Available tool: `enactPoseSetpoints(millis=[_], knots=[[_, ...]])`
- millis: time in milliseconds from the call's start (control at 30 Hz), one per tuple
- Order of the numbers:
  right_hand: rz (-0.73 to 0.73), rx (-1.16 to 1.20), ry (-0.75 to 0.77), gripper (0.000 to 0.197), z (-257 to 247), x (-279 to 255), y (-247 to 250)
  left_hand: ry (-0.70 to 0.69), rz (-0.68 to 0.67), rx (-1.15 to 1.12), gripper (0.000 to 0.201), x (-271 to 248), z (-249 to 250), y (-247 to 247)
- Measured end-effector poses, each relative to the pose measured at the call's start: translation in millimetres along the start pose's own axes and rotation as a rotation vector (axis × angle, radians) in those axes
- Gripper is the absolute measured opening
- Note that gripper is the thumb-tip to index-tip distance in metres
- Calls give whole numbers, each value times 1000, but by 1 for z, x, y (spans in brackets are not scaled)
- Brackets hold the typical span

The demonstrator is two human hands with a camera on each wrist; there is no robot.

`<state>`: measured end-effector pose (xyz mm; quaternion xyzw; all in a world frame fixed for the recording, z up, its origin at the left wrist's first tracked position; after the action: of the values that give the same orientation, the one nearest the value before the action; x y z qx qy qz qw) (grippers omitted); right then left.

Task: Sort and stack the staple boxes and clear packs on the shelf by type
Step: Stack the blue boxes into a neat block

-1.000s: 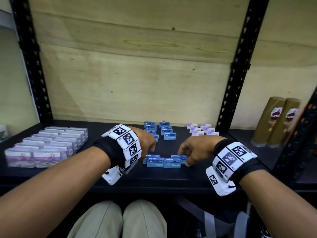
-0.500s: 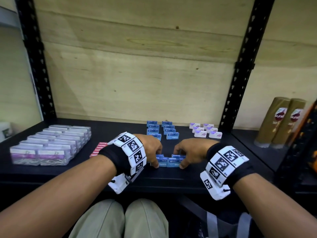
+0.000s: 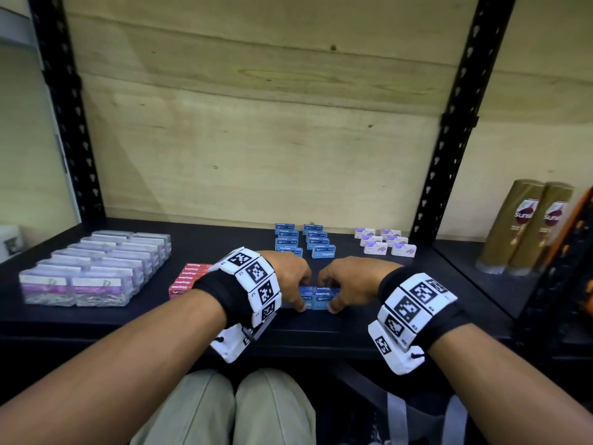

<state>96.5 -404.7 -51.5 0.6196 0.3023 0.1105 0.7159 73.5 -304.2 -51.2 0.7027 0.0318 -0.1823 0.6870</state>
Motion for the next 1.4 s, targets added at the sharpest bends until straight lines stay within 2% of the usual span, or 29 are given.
enactPoseSetpoints(millis=[733,900,1000,1167,1400], knots=[[-13,-51,-17,43,-8,0,-2,21,37,-92,46,-1,-5,-2],[-61,-17,14,60,-1,0,-1,10,-23,-96,51,-3,-13,1],[-84,6,15,69,12,0,10,21,18,-82,52,-2,-26,17],[24,50,-32,49,39,18,41,41,143,-52,39,14,-51,53],[120,69,-22,36,65,73,62,51,92,48,36,53,-78,73]])
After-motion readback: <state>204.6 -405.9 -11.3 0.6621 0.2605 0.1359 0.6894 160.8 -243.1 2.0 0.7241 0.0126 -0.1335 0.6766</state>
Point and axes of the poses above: each hand's wrist, its own x-axis towards the middle knuckle, its own y-axis out of the back of the hand, z = x × y, the point moved 6 cm from there along x, towards the middle knuckle, and after that the axes turned 1 degree about -x, right-handed, at the moved point
